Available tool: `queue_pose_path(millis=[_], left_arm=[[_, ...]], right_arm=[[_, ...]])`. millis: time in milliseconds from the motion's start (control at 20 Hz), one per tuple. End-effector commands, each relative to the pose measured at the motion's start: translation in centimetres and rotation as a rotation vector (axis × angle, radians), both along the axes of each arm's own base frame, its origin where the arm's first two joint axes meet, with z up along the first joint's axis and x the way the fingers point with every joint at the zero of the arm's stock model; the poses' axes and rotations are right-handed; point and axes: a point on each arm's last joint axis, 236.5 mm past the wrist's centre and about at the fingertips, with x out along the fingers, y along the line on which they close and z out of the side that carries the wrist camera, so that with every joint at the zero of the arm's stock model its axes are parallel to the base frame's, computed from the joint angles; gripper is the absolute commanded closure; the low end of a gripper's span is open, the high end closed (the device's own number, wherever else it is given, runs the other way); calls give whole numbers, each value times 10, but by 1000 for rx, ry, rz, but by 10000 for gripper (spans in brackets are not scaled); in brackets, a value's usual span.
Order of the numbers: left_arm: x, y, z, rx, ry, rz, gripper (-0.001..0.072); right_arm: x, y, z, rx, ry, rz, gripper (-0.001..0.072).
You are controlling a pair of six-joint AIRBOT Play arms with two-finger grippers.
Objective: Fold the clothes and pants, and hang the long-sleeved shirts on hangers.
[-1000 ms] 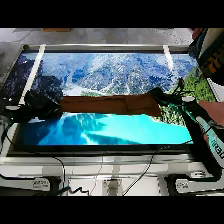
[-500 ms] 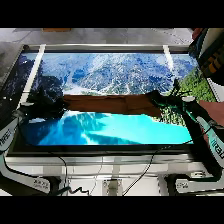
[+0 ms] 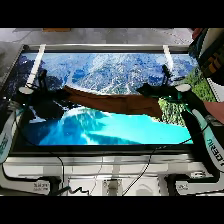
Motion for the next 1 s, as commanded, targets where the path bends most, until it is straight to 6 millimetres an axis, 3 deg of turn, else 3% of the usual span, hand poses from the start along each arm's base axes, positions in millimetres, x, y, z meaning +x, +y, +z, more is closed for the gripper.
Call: queue_pose_path(millis=[0,100,150,300,450,650,800,950], left_arm=[[-18,-3,73,91,-135,-69,698],[-36,-11,115,99,-203,-100,697],[-45,-15,132,102,-232,-114,697],[-66,-22,167,114,-296,-140,696],[-75,-25,180,105,-315,-143,696],[-88,-34,170,62,-237,-174,696],[-89,-37,162,54,-210,-191,696],[-88,-53,154,23,-184,-221,696]], right_arm=[[28,40,28,-142,-169,-52,702],[29,75,28,-140,-205,-72,702],[24,96,18,-125,-180,-58,703],[-10,164,-36,-88,-20,26,703],[-45,239,-75,-85,50,141,703],[-74,316,-86,-45,60,237,702],[-94,332,-81,-49,84,316,702],[-99,299,-92,-161,156,412,701]])
